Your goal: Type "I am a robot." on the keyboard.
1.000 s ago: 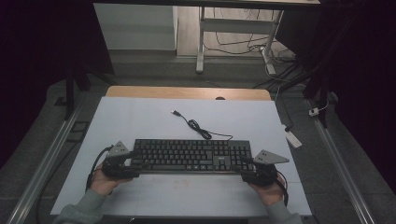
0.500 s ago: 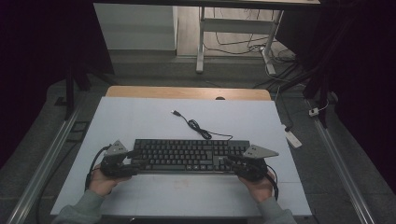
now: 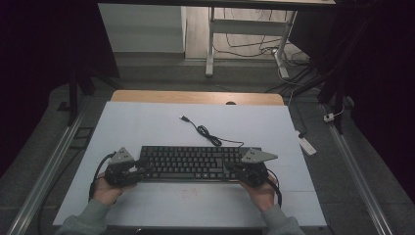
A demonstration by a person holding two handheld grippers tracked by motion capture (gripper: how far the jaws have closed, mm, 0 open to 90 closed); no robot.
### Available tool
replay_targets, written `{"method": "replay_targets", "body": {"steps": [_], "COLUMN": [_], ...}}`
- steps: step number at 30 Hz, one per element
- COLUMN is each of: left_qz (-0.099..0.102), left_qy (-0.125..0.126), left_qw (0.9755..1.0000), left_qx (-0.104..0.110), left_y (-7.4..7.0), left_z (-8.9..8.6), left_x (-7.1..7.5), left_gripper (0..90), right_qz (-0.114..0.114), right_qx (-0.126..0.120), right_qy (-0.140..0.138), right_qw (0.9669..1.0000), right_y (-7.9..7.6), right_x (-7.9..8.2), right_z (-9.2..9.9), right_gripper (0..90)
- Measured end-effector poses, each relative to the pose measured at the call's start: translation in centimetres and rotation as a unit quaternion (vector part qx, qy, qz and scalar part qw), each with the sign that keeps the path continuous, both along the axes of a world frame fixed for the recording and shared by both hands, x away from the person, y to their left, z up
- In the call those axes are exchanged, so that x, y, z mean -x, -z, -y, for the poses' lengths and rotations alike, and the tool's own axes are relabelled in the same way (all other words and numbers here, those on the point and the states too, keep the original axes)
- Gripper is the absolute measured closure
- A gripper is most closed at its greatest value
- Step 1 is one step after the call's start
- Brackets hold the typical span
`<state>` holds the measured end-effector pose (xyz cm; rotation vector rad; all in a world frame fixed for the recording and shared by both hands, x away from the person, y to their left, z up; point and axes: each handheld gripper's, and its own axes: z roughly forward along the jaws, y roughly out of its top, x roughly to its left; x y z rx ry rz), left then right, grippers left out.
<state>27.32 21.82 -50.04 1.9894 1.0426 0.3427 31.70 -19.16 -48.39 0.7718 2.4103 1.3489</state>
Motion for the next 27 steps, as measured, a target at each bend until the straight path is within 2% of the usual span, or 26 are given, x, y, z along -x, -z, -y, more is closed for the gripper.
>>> {"method": "replay_targets", "body": {"steps": [8,10,19,25,27], "left_qz": [0.002,0.004,0.003,0.0,0.0], "left_qy": [0.002,0.005,-0.007,-0.012,-0.013], "left_qw": [1.0,1.0,1.0,0.9999,0.9999], "left_qx": [0.001,-0.001,-0.003,-0.007,-0.009], "left_y": [0.0,-0.1,0.0,0.2,0.3], "left_z": [-0.2,-0.2,-0.7,-0.8,-0.8], "left_x": [-0.1,-0.1,-0.2,-0.4,-0.5], "left_gripper": [85.4,88.6,88.9,88.8,88.7], "right_qz": [0.005,0.006,0.004,-0.005,-0.01], "right_qx": [0.001,0.0,0.005,-0.005,-0.001], "right_qy": [-0.008,-0.012,-0.033,-0.04,-0.049], "right_qw": [1.0,0.9999,0.9994,0.9992,0.9987], "right_y": [-0.2,-0.3,-0.4,-0.1,0.1], "right_x": [-0.5,-0.7,-1.9,-2.7,-2.9], "right_z": [-1.9,-2.5,-5.4,-6.6,-7.4], "right_gripper": [89.4,89.4,89.3,89.2,89.2]}}
